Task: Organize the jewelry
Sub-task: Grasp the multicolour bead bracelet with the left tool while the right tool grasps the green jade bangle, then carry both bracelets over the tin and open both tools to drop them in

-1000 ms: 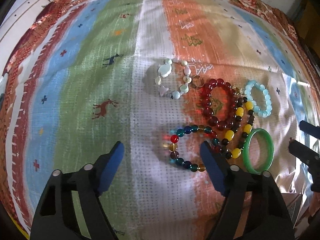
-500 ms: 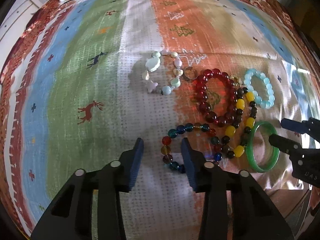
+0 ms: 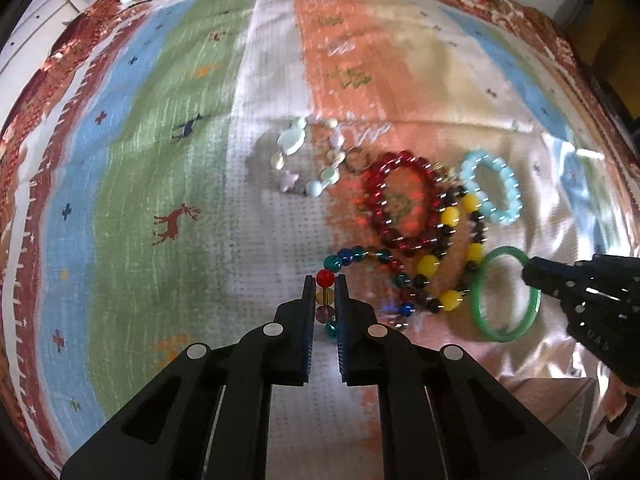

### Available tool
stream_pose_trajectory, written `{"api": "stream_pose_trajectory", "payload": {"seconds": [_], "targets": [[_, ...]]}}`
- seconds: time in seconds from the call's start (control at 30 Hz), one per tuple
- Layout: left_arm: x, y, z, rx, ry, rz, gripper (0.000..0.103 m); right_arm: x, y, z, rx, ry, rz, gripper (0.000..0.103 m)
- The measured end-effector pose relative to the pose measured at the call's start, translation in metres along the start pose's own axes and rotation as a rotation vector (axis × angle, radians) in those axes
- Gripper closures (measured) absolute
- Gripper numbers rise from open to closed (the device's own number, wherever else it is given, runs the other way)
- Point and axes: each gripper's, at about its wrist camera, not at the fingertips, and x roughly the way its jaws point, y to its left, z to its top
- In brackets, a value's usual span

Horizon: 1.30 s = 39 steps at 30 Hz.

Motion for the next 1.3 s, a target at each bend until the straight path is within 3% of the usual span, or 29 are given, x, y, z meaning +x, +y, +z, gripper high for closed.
{"api": "stream_pose_trajectory", "payload": {"seconds": [0.3,0.7,1.03,1.3], "targets": [[-0.034,-0.015,-0.007,0.016,-0.078,-0.049,0.094,-0.031,0.007,-0.006,-0.023,-0.091,-0.038,0.095],[-0.071,-0.024,-0.01,0.009,-0.174,-0.098,0.094,-0.068,0.01,-0.011,0.009,-0.197,-0.019,0.095],[-0.118,-0.03,-0.031,-0.006,-0.281,-0.167,0.094,-0.096,0.019,-0.031,0.001,-0.259,-0.024,0.095],[-0.14,-0.033,-0.052,0.001,-0.319,-0.204,0.094,-0.113,0.024,-0.047,-0.026,-0.298,-0.016,0.095]]}}
